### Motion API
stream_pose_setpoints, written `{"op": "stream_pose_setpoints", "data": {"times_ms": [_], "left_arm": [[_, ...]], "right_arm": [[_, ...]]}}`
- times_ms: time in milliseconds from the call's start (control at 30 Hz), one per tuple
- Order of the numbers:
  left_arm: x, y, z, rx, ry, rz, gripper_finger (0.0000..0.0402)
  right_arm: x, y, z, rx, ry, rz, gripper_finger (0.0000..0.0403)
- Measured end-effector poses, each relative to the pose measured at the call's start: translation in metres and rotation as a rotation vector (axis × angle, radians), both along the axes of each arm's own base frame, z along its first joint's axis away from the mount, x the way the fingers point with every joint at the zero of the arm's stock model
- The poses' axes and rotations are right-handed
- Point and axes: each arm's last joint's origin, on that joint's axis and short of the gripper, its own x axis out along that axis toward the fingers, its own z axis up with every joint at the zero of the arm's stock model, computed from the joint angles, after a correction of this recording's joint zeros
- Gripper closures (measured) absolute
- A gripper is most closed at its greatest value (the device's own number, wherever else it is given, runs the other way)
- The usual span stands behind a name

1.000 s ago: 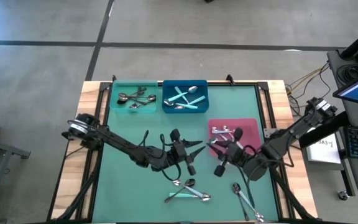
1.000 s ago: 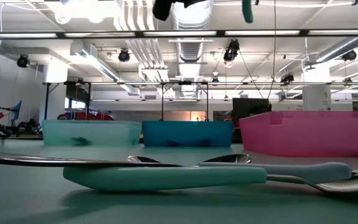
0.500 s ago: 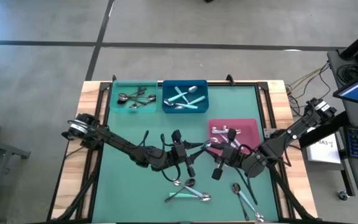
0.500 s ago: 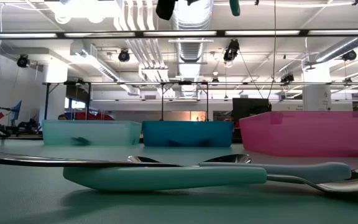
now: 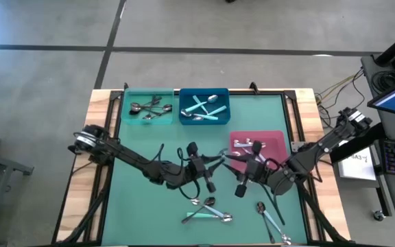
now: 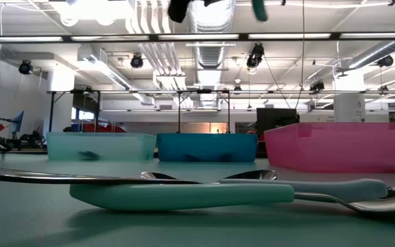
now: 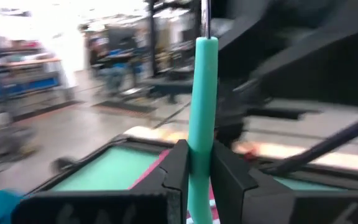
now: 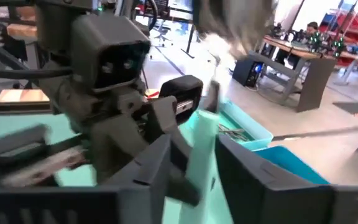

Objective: Sort silverware by color (type)
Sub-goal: Put the green spoon into the blue bin

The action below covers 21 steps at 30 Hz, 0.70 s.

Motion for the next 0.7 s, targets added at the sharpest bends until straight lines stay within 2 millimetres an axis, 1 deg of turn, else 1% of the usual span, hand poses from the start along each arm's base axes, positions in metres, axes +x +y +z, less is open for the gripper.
{"op": "stream_pose_setpoints", "data": {"times_ms": [67,167,233,300,433,567,700], "left_arm": [[-0.002,0.004,-0.001,0.013,0.042,0.068,0.0374],[-0.003,0.012,-0.001,0.039,0.111,0.131,0.0374],[-0.003,0.021,-0.003,0.055,0.158,0.163,0.0374],[0.0,0.034,-0.007,0.073,0.208,0.201,0.0374],[0.006,0.076,-0.016,0.066,0.301,0.275,0.0374],[0.009,0.131,-0.025,-0.027,0.355,0.318,0.0374],[0.002,0.184,-0.033,-0.114,0.416,0.389,0.0373]], "right_arm": [[-0.003,-0.002,0.002,-0.021,0.013,0.005,0.0261],[-0.01,-0.007,0.009,-0.016,0.012,0.006,0.0234],[-0.017,-0.011,0.013,0.025,0.001,-0.002,0.0223],[-0.023,-0.015,0.014,0.076,0.006,-0.016,0.0219],[-0.03,-0.021,0.005,0.137,0.066,-0.054,0.0217],[-0.035,-0.024,-0.009,0.187,0.133,-0.11,0.0217],[-0.036,-0.025,-0.025,0.215,0.2,-0.17,0.0225]]}}
